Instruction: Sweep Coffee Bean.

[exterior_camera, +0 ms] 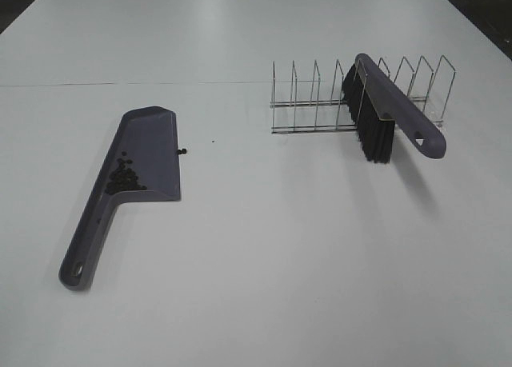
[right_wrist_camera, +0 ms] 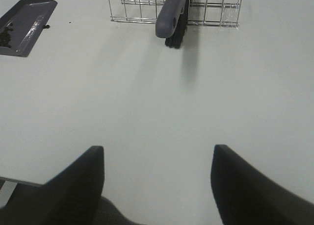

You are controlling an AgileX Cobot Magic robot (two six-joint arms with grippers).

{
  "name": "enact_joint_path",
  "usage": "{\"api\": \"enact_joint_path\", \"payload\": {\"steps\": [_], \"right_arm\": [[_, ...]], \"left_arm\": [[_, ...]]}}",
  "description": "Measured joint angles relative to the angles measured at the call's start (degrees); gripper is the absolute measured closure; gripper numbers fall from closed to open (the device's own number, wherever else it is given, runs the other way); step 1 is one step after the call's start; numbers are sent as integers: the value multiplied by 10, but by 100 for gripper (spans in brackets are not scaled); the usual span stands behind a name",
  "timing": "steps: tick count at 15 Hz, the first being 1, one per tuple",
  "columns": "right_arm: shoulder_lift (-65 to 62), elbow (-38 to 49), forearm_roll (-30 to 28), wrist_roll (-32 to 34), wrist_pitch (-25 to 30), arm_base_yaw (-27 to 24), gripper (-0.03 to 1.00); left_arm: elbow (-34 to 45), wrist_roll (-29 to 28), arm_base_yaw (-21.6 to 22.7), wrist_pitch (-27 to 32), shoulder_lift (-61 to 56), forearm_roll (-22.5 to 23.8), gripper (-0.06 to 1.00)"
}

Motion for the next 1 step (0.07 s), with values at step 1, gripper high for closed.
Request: {"api": "enact_joint_path", "payload": {"steps": [1], "right_arm": [[0,0,0,0,0,0,39]], "left_arm": [[0,0,0,0,0,0,32]]}}
